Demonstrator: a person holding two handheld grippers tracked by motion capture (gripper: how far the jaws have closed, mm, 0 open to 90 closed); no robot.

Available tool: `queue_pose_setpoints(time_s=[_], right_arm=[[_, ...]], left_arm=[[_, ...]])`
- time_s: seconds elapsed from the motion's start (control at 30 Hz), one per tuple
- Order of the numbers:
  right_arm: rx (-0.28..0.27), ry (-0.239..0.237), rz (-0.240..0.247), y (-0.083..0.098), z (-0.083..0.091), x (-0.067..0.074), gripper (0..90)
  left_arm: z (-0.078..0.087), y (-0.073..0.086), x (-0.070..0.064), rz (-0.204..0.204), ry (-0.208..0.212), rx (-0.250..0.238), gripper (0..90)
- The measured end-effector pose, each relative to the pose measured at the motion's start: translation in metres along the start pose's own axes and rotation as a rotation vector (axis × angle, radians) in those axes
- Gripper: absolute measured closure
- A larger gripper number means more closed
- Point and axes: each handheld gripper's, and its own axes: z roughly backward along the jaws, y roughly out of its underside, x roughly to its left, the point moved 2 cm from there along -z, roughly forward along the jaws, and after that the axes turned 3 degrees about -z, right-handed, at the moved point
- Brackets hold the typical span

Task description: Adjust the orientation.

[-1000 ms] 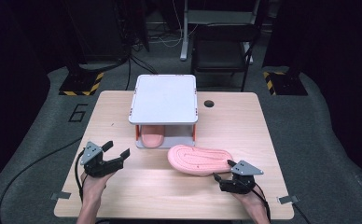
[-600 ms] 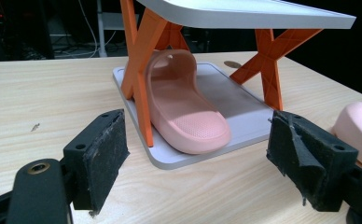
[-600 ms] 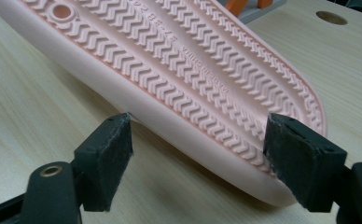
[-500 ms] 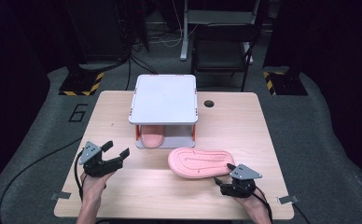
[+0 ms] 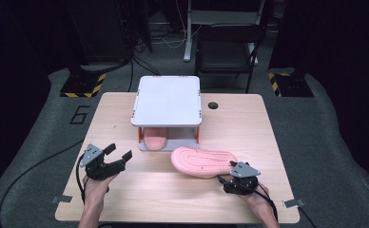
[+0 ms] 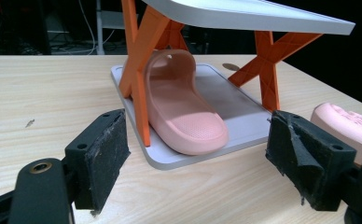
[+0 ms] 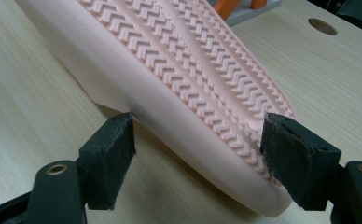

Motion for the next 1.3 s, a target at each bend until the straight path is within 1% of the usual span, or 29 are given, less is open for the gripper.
queue_pose_setpoints(time_s=[0.03, 0.1, 0.2, 0.23, 0.27, 0.37, 0.4, 0.47, 0.5, 0.53, 0.57, 0.6, 0.63, 0.77, 0.8, 0.83, 0.87, 0.9, 0.93, 0.97, 1.0, 1.03, 1.07, 1.1, 1.13, 1.23, 1.27, 1.3], right_arm=[[-0.011, 0.002, -0.013, -0.001, -0.001, -0.002, 25.3], [-0.015, -0.008, -0.011, -0.002, -0.003, -0.005, 25.2], [-0.041, -0.018, -0.011, -0.003, -0.005, -0.011, 24.7], [-0.053, -0.014, -0.024, -0.003, -0.006, -0.012, 24.5], [-0.052, -0.018, -0.026, -0.004, -0.006, -0.014, 24.5], [-0.078, -0.016, -0.047, -0.008, -0.008, -0.018, 24.6], [-0.076, -0.017, -0.038, -0.009, -0.008, -0.019, 24.9], [-0.088, -0.007, -0.039, -0.011, -0.010, -0.021, 27.4], [-0.075, 0.007, -0.015, -0.012, -0.012, -0.022, 29.0], [-0.067, 0.015, -0.020, -0.012, -0.014, -0.023, 29.5], [-0.049, 0.013, -0.016, -0.012, -0.015, -0.024, 30.0], [-0.046, 0.011, -0.025, -0.012, -0.017, -0.024, 30.6], [-0.054, 0.018, -0.021, -0.013, -0.019, -0.025, 31.8], [-0.054, 0.023, -0.017, -0.014, -0.018, -0.026, 35.9], [-0.061, 0.025, -0.019, -0.015, -0.017, -0.026, 37.4], [-0.067, 0.025, -0.004, -0.016, -0.015, -0.026, 40.6], [-0.067, 0.025, -0.004, -0.016, -0.015, -0.026, 40.6], [-0.066, 0.028, -0.016, -0.016, -0.013, -0.025, 42.2], [-0.065, 0.022, -0.009, -0.016, -0.011, -0.024, 44.2], [-0.078, 0.022, -0.012, -0.017, -0.008, -0.022, 47.4], [-0.089, 0.016, -0.014, -0.017, -0.006, -0.022, 50.6], [-0.097, 0.007, -0.026, -0.016, 0.000, -0.020, 55.8], [-0.115, -0.003, -0.028, -0.017, 0.002, -0.020, 58.3], [-0.132, -0.018, -0.040, -0.016, 0.007, -0.018, 59.4], [-0.142, -0.047, -0.053, -0.016, 0.010, -0.017, 59.8], [-0.128, -0.050, -0.007, -0.011, 0.019, -0.011, 60.6], [-0.134, -0.044, 0.003, -0.009, 0.021, -0.009, 60.7], [-0.134, -0.037, -0.003, -0.007, 0.023, -0.008, 60.8]], left_arm=[[0.000, 0.000, 0.000, 0.002, -0.003, -0.004, 20.2], [0.000, 0.001, 0.001, 0.005, -0.003, 0.000, 20.2], [0.000, 0.002, 0.002, 0.010, -0.005, -0.003, 20.2], [0.000, 0.002, 0.002, 0.012, -0.005, -0.003, 20.2], [0.000, 0.002, 0.002, 0.012, -0.007, -0.005, 20.2], [0.000, 0.002, 0.002, 0.014, -0.007, -0.003, 20.3], [0.000, 0.002, 0.002, 0.015, -0.007, -0.002, 20.3], [0.000, 0.002, 0.003, 0.016, -0.007, 0.000, 20.3], [0.001, 0.002, 0.003, 0.015, -0.004, 0.007, 20.3], [0.001, 0.002, 0.004, 0.016, -0.007, 0.001, 20.3], [0.001, 0.002, 0.004, 0.019, -0.012, 0.001, 20.3], [0.001, 0.002, 0.005, 0.022, -0.012, -0.001, 20.3], [0.001, 0.003, 0.005, 0.022, -0.016, -0.004, 20.3], [0.002, 0.003, 0.007, 0.027, -0.019, 0.003, 20.3], [0.002, 0.003, 0.007, 0.028, -0.023, 0.000, 20.3], [0.002, 0.003, 0.007, 0.029, -0.025, -0.001, 20.3], [0.002, 0.003, 0.007, 0.029, -0.025, 0.000, 20.3], [0.003, 0.003, 0.008, 0.029, -0.023, 0.002, 20.3], [0.003, 0.003, 0.007, 0.032, -0.023, -0.004, 20.3], [0.003, 0.003, 0.008, 0.031, -0.020, 0.001, 20.4], [0.003, 0.003, 0.008, 0.034, -0.025, -0.007, 20.4], [0.003, 0.003, 0.008, 0.035, -0.024, -0.006, 20.4], [0.003, 0.003, 0.008, 0.035, -0.024, -0.005, 20.4], [0.004, 0.003, 0.008, 0.037, -0.027, -0.003, 20.4], [0.003, 0.003, 0.008, 0.036, -0.025, -0.007, 20.4], [0.003, 0.003, 0.008, 0.034, -0.022, 0.001, 20.4], [0.002, 0.003, 0.008, 0.033, -0.027, -0.002, 20.4], [0.002, 0.003, 0.007, 0.033, -0.025, -0.005, 20.4]])
